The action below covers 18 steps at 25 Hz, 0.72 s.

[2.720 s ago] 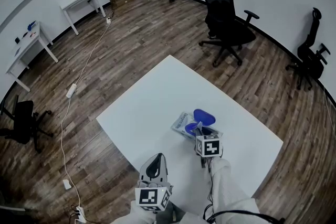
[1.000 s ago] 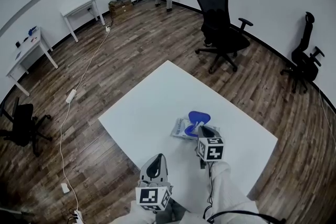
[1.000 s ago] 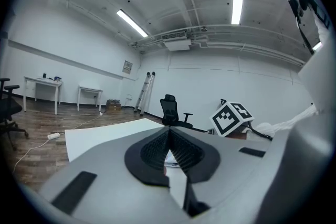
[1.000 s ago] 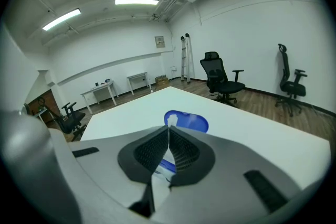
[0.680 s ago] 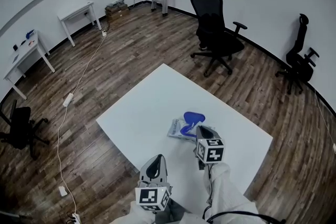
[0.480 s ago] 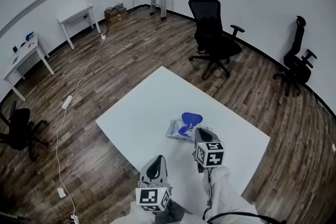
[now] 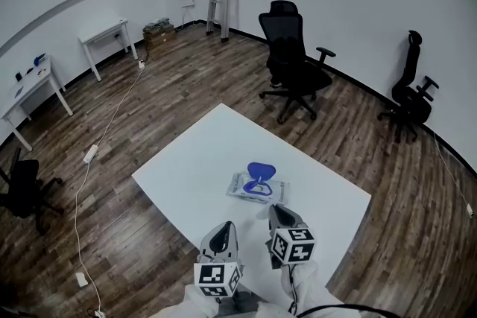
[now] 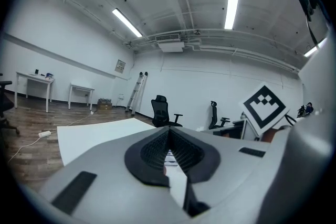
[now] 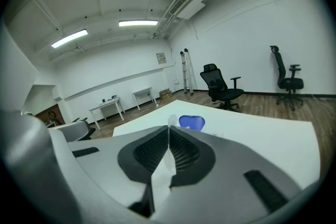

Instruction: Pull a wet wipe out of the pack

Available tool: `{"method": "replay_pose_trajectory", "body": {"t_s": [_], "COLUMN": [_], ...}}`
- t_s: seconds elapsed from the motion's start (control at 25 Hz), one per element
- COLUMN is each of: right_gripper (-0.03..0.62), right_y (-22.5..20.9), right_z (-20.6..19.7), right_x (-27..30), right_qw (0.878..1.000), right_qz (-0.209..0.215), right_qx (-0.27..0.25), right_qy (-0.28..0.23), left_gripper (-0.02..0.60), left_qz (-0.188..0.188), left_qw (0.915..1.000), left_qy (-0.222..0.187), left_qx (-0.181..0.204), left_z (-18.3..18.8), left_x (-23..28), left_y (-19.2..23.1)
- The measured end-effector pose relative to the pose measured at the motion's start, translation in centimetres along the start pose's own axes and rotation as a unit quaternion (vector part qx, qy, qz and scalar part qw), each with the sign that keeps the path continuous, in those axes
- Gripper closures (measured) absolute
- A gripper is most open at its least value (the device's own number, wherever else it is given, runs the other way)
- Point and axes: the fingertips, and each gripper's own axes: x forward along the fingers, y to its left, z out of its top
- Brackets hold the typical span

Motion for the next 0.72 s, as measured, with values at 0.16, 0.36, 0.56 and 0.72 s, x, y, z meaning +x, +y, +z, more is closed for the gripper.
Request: {"method": "replay_pose_trajectory", "body": {"t_s": [0.16,0.36,0.56,0.72], "right_gripper": [0.580,0.580,0.580,0.580], "right_y": [0.5,0.7,1.2,1.9], "right_z": [-1.4,-2.5,-1.6,-1.4], "right_x": [-1.7,-3.1,-4.9,-5.5], "right_qw": [1.000,1.000,0.999,0.999], "right_qz": [0.002,0.012,0.006,0.004], "right_qx": [0.017,0.022,0.023,0.021], "right_qy": [0.003,-0.001,-0.023,-0.035], "left_gripper": [0.585,0.584,0.584,0.584], "left_qz": [-0.006,-0.016,-0.020,-0.029], "left_qw": [0.9999,0.9998,0.9996,0.9993], "left_qy": [0.012,0.007,0.009,0.011], "left_qx": [-0.001,0.012,0.019,0.020], "left_z": [-0.3,0.0,0.2,0.4], "left_x": [0.1,-0.1,0.0,-0.1], "left_y": [-0.9,-2.4,-3.2,-3.6]}}
